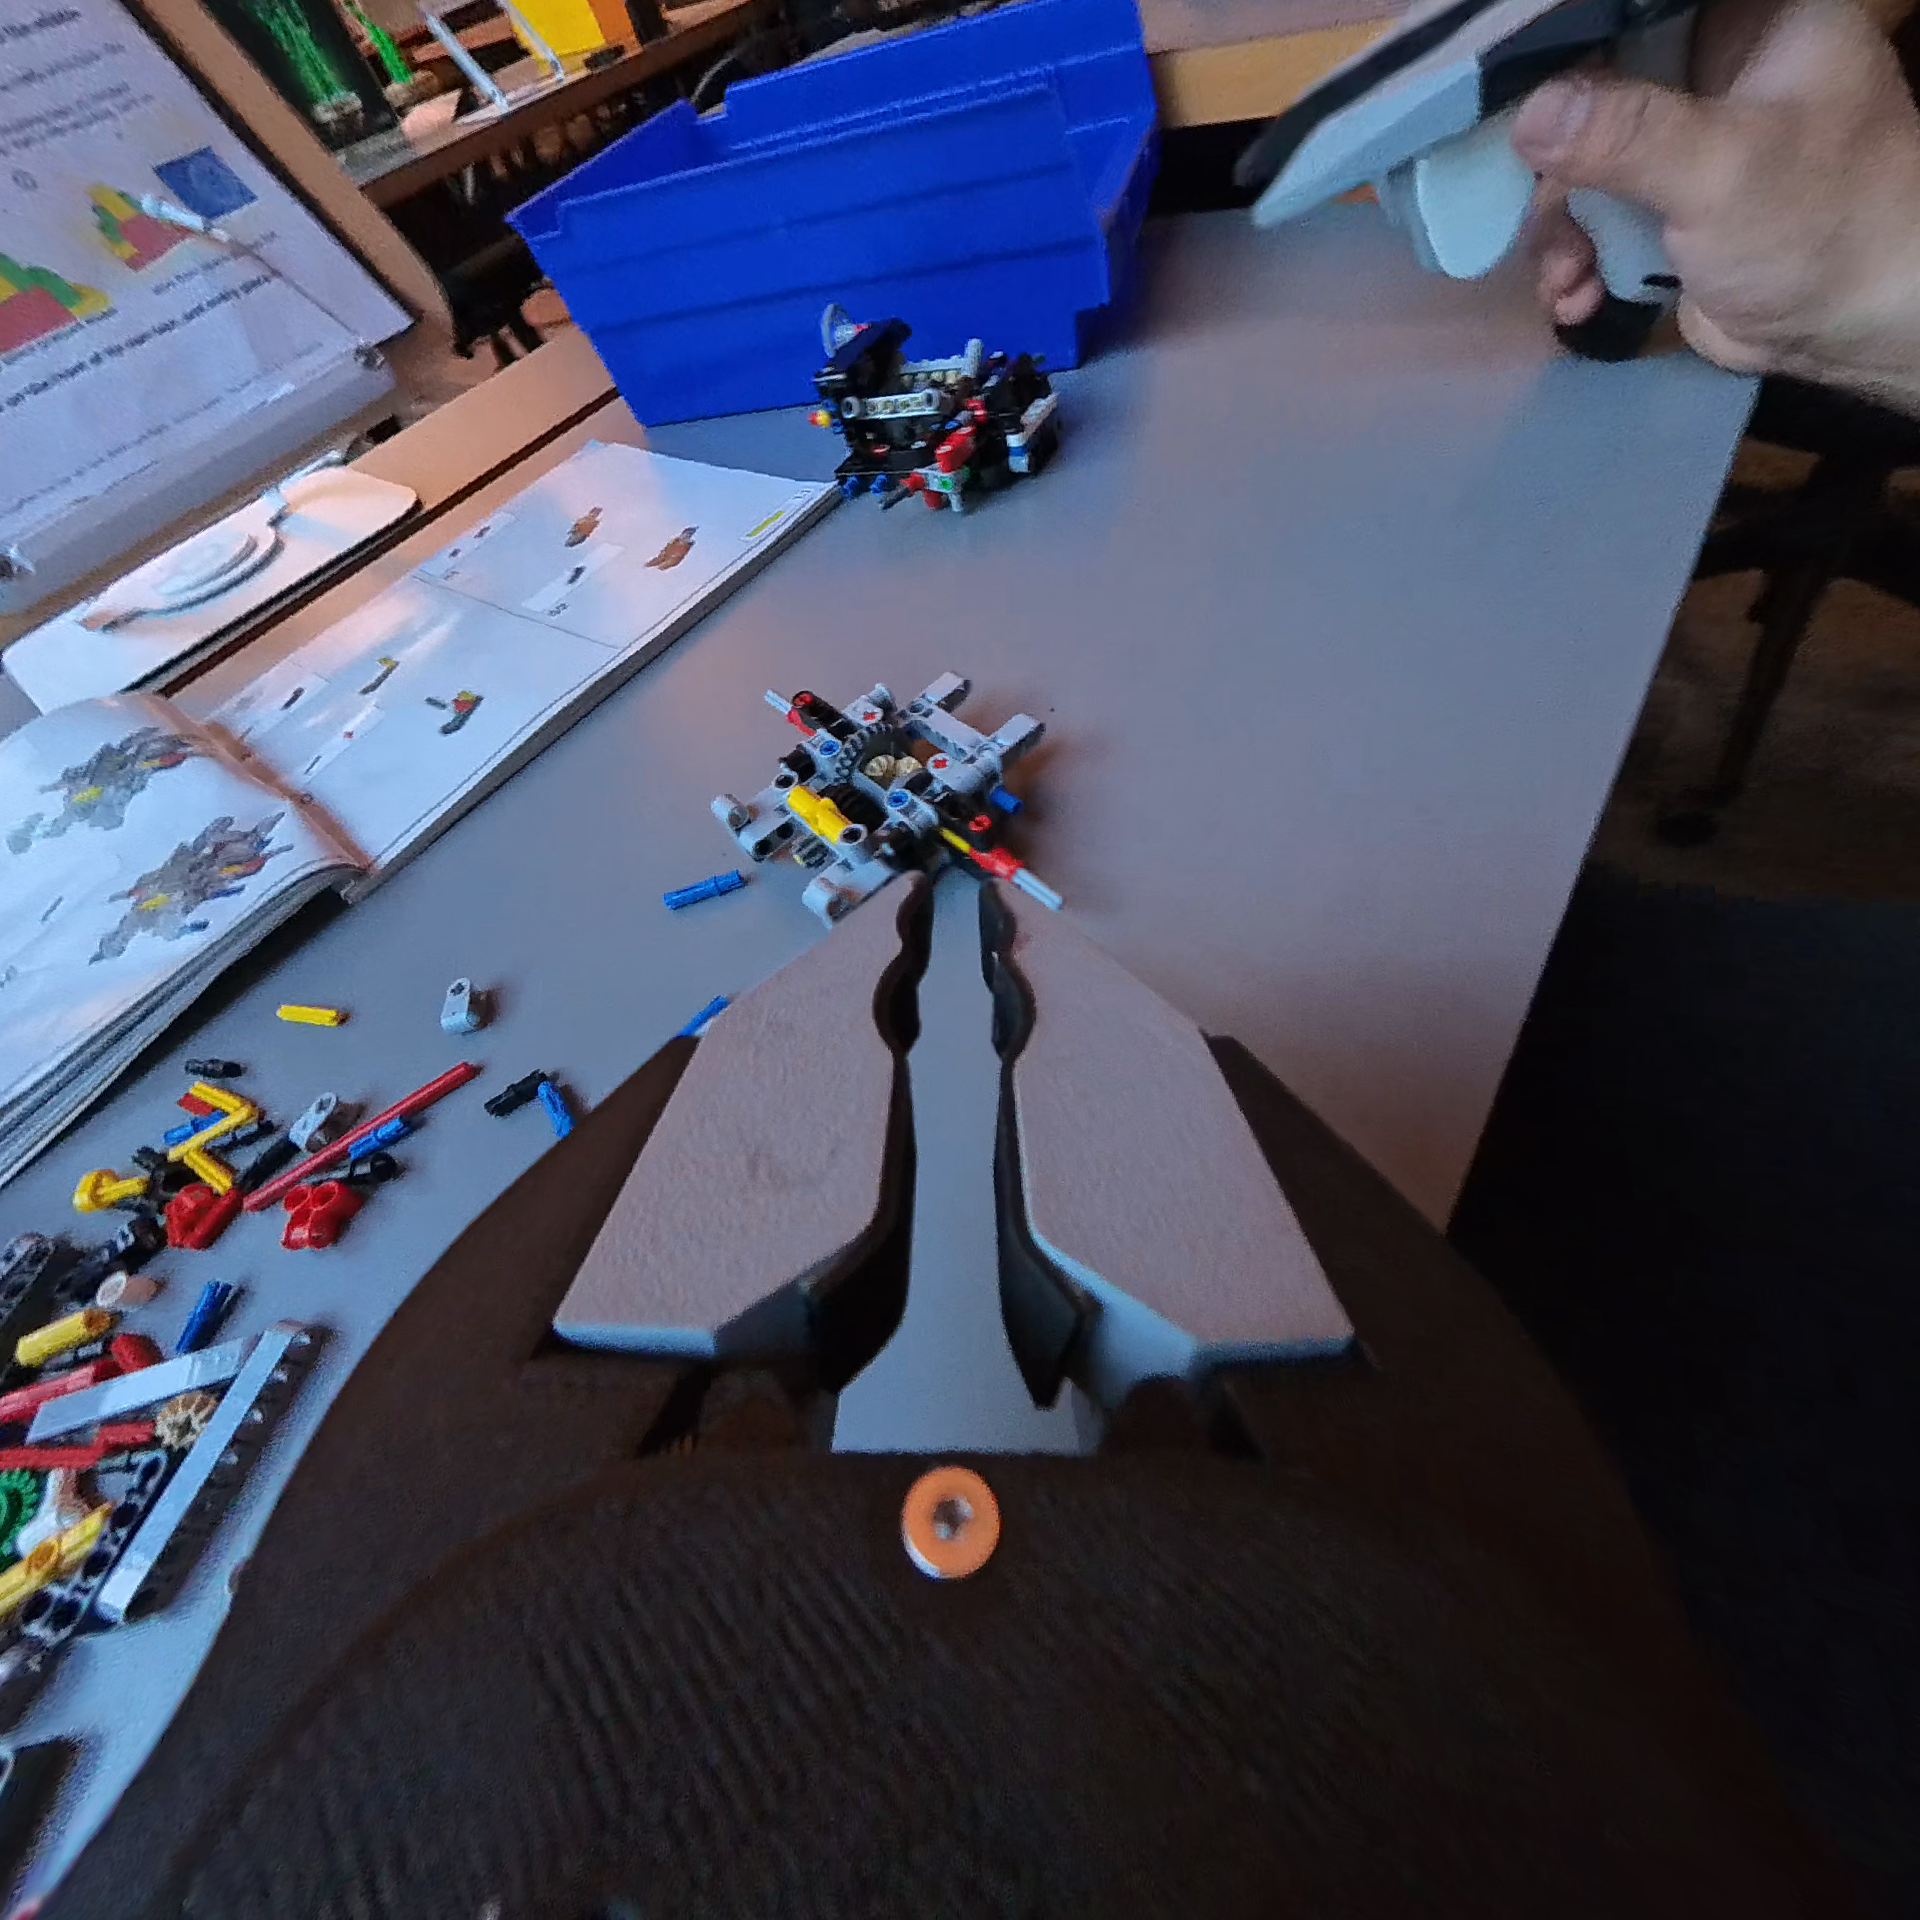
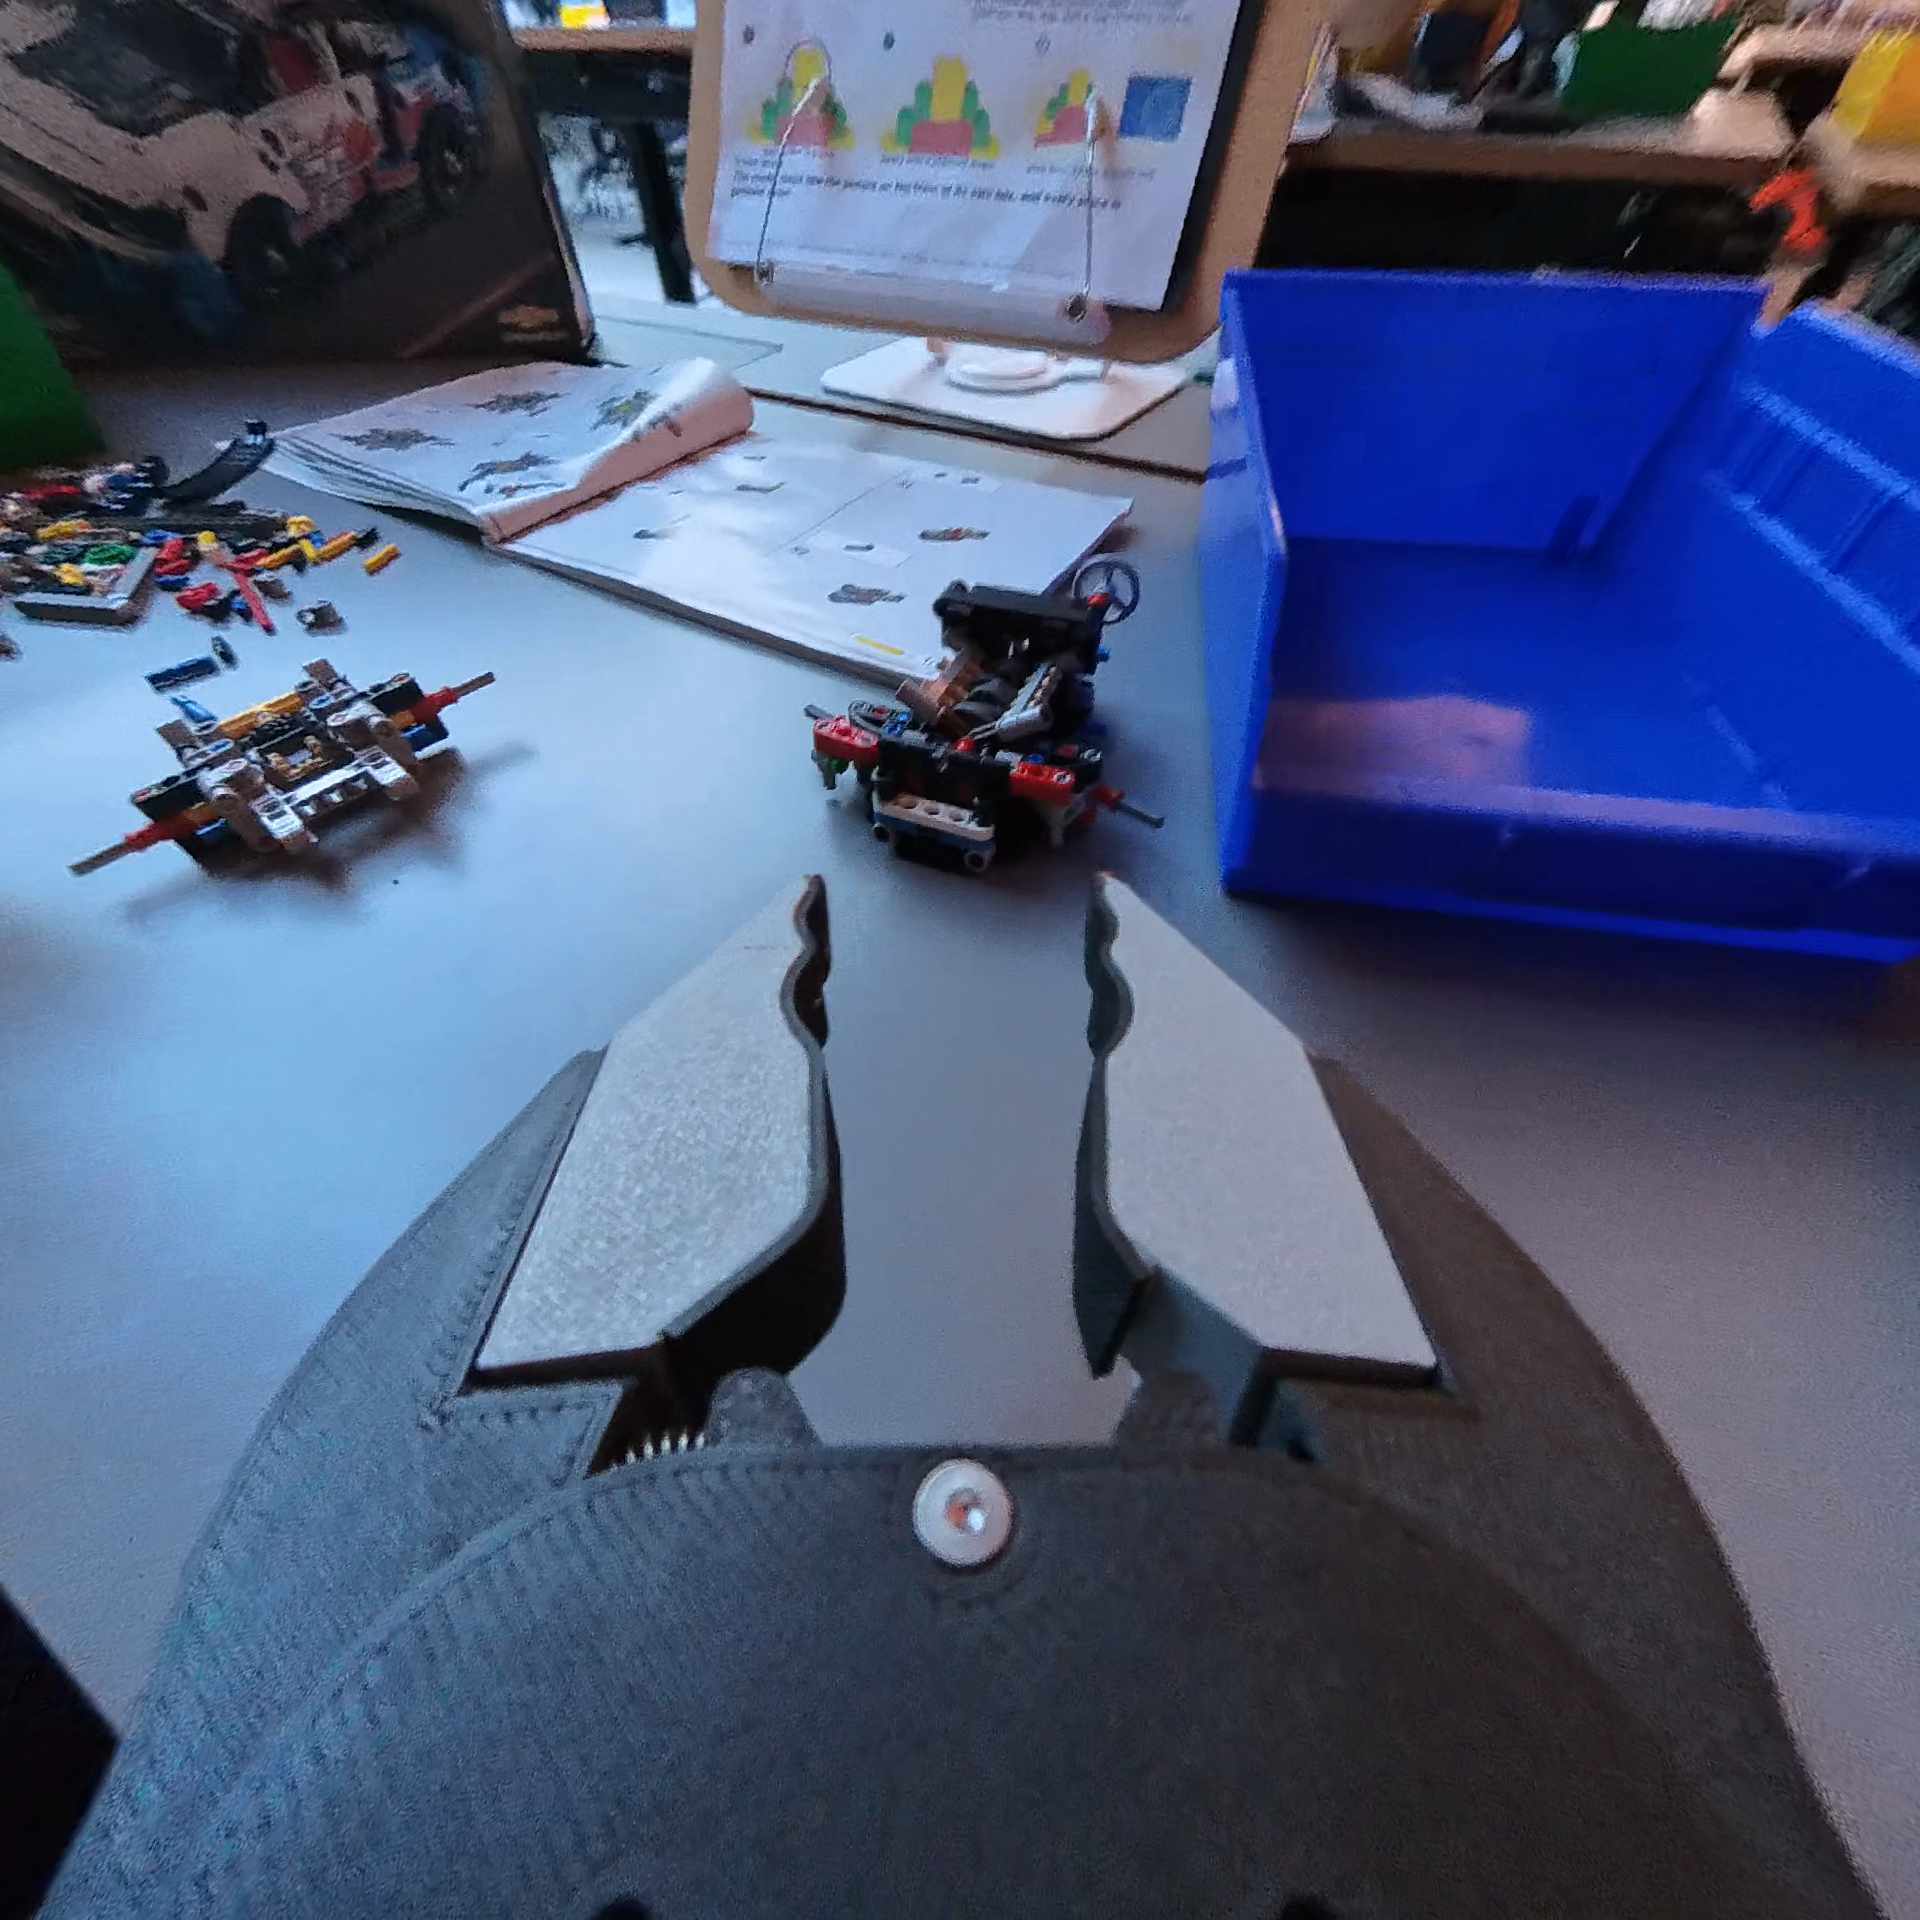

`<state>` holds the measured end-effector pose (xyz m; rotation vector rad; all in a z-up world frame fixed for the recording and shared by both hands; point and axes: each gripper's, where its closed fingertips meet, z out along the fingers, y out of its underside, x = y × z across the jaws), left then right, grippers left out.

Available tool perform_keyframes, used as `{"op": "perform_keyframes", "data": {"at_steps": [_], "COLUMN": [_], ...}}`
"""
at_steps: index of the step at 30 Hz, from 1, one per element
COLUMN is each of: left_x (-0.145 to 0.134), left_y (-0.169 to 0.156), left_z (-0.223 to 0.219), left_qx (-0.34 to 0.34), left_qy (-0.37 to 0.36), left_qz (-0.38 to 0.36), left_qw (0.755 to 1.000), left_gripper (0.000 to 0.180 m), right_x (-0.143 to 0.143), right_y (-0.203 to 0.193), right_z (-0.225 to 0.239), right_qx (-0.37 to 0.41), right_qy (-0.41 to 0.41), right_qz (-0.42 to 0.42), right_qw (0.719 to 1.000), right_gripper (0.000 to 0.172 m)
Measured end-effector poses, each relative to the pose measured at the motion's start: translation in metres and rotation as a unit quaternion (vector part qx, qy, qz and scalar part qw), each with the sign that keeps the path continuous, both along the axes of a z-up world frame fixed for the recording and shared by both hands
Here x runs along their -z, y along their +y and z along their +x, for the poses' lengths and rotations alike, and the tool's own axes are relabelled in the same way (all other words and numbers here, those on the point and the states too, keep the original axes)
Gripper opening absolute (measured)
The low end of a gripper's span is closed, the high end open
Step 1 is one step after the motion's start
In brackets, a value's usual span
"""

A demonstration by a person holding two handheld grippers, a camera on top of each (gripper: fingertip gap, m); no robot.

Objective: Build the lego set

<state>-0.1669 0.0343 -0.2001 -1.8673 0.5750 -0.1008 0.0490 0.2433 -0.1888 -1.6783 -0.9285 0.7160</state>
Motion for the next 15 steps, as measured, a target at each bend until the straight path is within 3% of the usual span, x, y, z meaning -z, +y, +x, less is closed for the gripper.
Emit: {"op": "perform_keyframes", "data": {"at_steps": [8, 15], "left_x": [-0.001, -0.002], "left_y": [0.006, 0.008], "left_z": [-0.013, -0.02], "left_qx": [-0.045, -0.065], "left_qy": [-0.008, -0.021], "left_qz": [0.001, 0.0], "left_qw": [0.999, 0.998], "left_gripper": [0.0, 0.0], "right_x": [0.009, 0.014], "right_y": [-0.005, -0.011], "right_z": [-0.014, -0.022], "right_qx": [-0.043, -0.056], "right_qy": [-0.022, -0.052], "right_qz": [-0.022, -0.006], "right_qw": [0.999, 0.997], "right_gripper": [0.059, 0.058]}}
